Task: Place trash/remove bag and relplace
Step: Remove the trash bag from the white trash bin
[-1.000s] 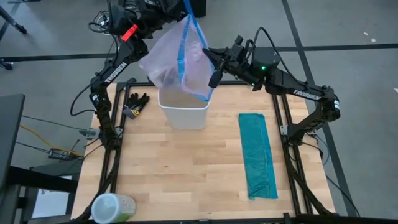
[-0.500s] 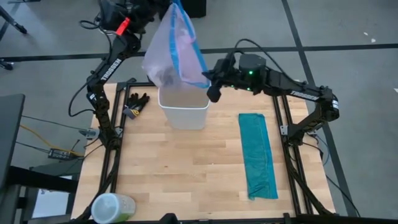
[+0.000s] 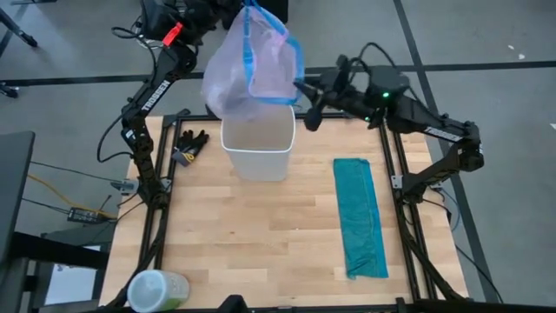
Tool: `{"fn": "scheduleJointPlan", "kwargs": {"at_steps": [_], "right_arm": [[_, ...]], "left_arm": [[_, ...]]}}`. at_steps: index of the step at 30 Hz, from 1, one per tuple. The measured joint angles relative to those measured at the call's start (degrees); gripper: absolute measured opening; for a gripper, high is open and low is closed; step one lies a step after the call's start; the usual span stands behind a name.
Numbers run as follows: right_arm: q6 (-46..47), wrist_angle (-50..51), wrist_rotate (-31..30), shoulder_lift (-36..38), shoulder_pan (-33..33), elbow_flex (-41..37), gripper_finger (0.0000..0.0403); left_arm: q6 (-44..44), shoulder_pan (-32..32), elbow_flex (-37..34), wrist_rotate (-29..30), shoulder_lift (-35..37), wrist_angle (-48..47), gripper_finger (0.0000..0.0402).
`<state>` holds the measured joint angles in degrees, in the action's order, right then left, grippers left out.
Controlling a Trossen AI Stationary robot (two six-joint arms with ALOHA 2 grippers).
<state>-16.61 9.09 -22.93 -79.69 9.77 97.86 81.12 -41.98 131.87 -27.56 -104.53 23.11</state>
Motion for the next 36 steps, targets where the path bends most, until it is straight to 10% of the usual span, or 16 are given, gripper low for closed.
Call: {"fn": "scheduleJointPlan", "kwargs": {"at_steps": [9,13,36], "right_arm": [[6.15,7.80,-7.68,2.92,-0.05,0.02,0.0218],[8.56,-3.35,0.61,0.91,-0.31,0.28,0.0250],[2.92,-17.18,5.25,-16.02,0.05,9.64,0.0226]], "left_arm": [[-3.38,-0.48,-0.02,0.03,-0.04,-2.15,0.0004],[-6.20,0.17,-0.02,1.70,-0.06,-4.18,0.0004],[4.80,6.28,-0.09,-6.07,-0.40,4.84,0.0004]]}}
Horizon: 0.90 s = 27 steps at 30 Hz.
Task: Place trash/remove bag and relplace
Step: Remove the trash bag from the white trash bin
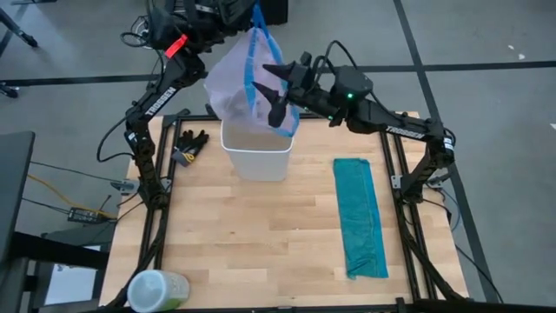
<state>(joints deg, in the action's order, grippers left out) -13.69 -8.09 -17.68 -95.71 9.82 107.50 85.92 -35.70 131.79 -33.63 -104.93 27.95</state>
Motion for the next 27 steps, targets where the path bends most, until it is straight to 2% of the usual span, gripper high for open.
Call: {"fn": "scheduleJointPlan", "kwargs": {"at_steps": [15,23,27], "right_arm": [[6.65,-1.12,5.78,0.21,1.86,0.15,0.0224],[7.23,-3.42,5.95,-1.63,1.51,0.09,0.0224],[7.21,-2.98,5.39,-1.72,1.49,0.09,0.0210]], "left_arm": [[0.25,4.26,0.02,2.64,-0.06,-0.05,0.0004],[-0.63,5.32,0.02,3.60,-0.51,-0.73,0.0004],[-0.76,5.90,0.02,3.49,-0.80,-0.46,0.0004]]}}
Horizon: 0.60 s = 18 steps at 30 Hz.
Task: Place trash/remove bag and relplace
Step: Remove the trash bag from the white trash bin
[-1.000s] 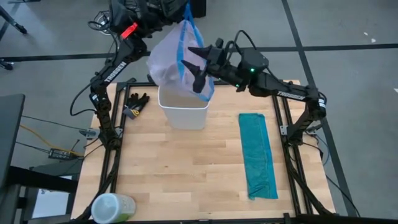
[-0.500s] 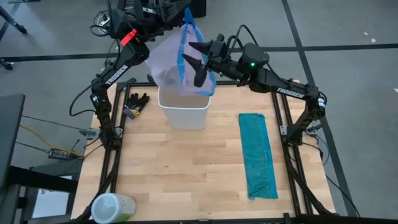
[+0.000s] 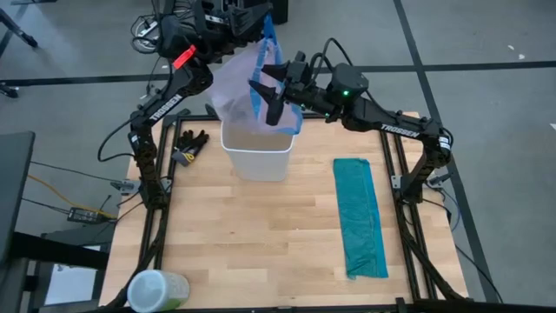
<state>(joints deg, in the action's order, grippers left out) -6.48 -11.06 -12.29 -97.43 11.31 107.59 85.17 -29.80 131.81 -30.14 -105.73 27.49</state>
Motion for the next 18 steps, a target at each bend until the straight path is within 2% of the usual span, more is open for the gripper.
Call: {"fn": "scheduleJointPlan", "kwargs": {"at_steps": [5,12,18], "right_arm": [[-1.97,-3.45,-0.13,0.14,-0.14,0.00,0.0155],[-4.21,-2.10,-1.46,0.33,-1.47,0.00,0.0014],[-3.67,3.40,-1.54,0.33,-1.86,0.00,0.0016]], "left_arm": [[-0.02,0.20,-0.04,0.15,-0.09,-0.14,0.0004],[-0.04,-0.25,-0.04,0.03,-0.07,-0.20,0.0004],[-0.04,-1.36,-0.04,0.09,-0.07,-0.20,0.0004]]}}
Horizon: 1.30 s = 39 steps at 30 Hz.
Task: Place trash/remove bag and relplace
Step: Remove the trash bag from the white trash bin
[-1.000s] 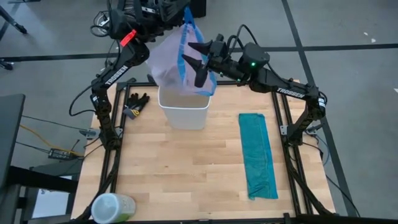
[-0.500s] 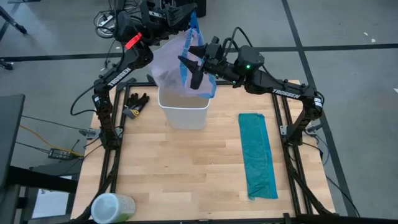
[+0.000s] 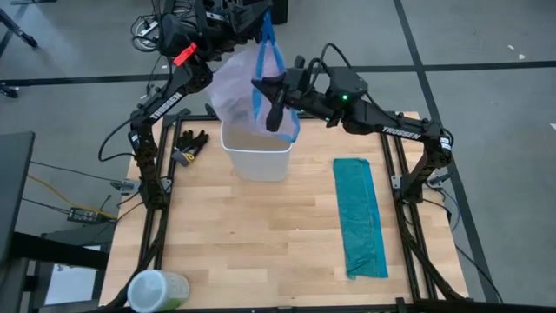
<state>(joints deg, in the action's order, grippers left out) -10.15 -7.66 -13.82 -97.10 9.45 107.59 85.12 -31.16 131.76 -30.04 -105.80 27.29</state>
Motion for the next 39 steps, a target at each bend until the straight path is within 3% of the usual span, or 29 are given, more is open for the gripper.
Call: {"fn": "scheduleJointPlan", "kwargs": {"at_steps": [14,22,26,34,39], "right_arm": [[3.62,12.10,-0.26,-0.28,-1.73,-1.65,0.0001],[4.55,12.82,-0.49,-0.17,-2.76,-4.30,0.0002],[3.24,10.70,0.41,0.01,-3.08,-4.52,0.0029],[4.46,16.53,0.31,1.09,-3.08,-4.61,0.0091],[1.95,12.00,0.27,1.82,-4.26,-4.63,0.0117]], "left_arm": [[0.59,-3.70,-0.02,0.28,-0.02,-0.21,0.0004],[2.14,-6.31,-0.09,-0.47,-0.07,-0.20,0.0004],[2.40,-7.76,0.00,-0.64,0.04,0.45,0.0004],[8.05,-14.16,0.53,1.25,0.15,5.60,0.0004],[8.21,-17.29,1.45,0.24,0.26,6.19,0.0004]]}}
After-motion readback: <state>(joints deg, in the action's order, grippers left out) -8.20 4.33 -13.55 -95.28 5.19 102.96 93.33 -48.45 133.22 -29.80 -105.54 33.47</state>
